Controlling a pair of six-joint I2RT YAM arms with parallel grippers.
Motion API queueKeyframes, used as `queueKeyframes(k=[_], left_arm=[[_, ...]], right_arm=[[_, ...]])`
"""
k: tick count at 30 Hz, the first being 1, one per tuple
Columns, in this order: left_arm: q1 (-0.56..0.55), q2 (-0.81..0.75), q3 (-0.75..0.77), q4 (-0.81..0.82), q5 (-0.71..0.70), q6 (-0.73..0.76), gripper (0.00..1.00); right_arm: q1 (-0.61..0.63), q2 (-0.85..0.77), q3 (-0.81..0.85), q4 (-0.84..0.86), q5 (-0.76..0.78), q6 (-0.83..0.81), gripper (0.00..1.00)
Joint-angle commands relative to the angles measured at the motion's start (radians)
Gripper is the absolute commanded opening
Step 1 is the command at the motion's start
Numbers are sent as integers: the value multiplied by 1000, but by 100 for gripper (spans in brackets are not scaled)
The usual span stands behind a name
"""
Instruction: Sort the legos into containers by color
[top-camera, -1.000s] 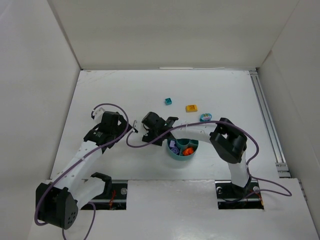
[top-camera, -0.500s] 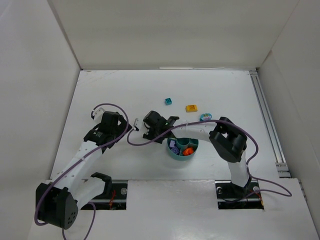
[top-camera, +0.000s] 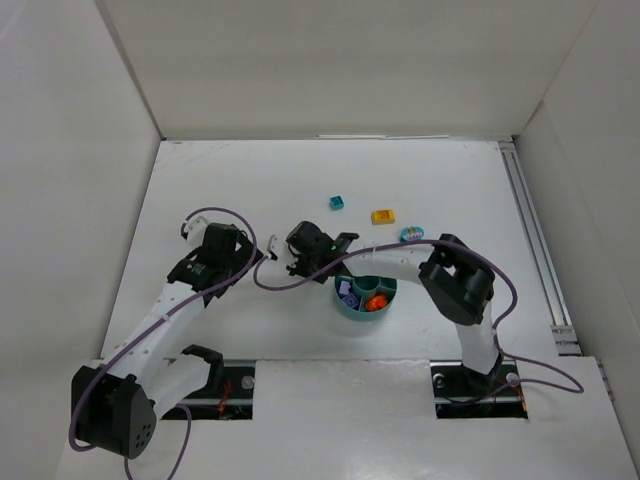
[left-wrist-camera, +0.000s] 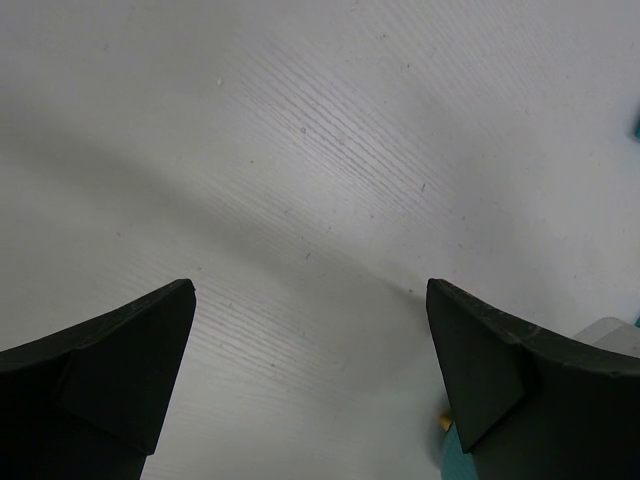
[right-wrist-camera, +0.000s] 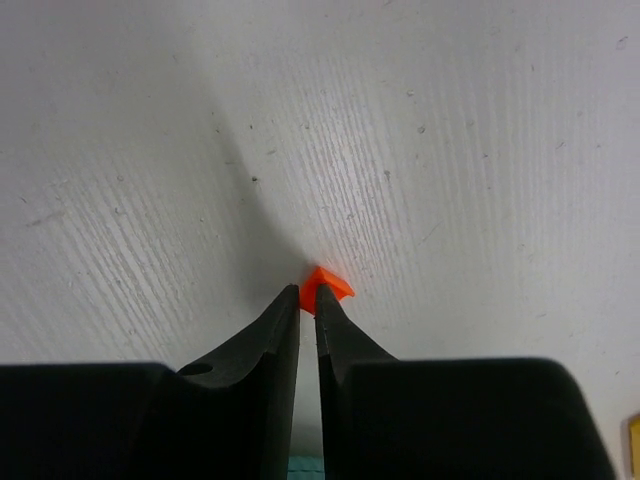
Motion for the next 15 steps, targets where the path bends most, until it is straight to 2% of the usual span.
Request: queueKeyframes(k=[1, 8, 11, 15], left_arm=[[-4, -20, 25, -17, -21, -9, 100], [-4, -29, 25, -17, -11, 0, 100], [-4, -29, 25, -17, -11, 0, 100], [-4, -29, 25, -17, -11, 0, 100]], right_arm=[[-1, -117, -15, 49, -27, 14, 17], [-1, -308, -74, 61, -74, 5, 17], [-1, -308, -84, 61, -88, -4, 21], [-11, -190, -45, 38, -88, 5, 31]])
